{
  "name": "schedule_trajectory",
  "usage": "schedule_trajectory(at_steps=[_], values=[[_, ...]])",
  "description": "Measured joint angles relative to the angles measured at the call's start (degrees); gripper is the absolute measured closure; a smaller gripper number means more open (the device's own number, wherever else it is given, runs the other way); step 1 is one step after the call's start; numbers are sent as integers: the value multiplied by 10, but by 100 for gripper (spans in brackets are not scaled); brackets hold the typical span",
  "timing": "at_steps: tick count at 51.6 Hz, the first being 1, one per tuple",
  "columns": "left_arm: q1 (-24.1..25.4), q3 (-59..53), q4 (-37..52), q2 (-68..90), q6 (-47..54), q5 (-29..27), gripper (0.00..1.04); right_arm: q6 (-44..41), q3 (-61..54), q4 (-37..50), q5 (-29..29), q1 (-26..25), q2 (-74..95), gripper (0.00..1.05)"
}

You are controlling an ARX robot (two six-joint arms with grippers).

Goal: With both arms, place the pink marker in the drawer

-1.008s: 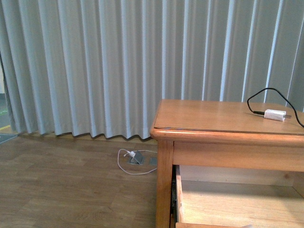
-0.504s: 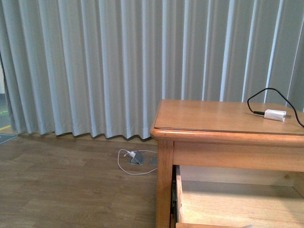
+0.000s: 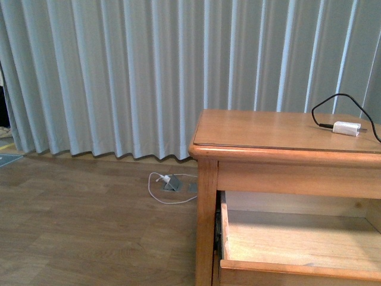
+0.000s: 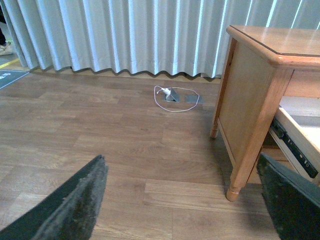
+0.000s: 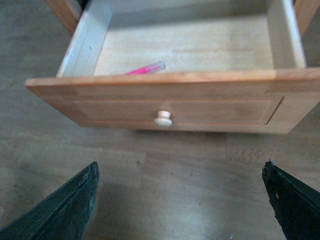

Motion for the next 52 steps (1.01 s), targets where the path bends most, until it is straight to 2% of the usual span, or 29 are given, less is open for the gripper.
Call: schedule_trajectory(at_steps=[3,6,22,52], values=[[0,0,0,0,0,0,4,0,9,21,3,14,58,8],[0,0,0,0,0,0,7,2,17,45,8,31,117,8],[0,0,0,0,0,0,6,38,66,198,90,107,363,8],[0,0,0,0,0,0,6,85,134,442,133,129,562,8]])
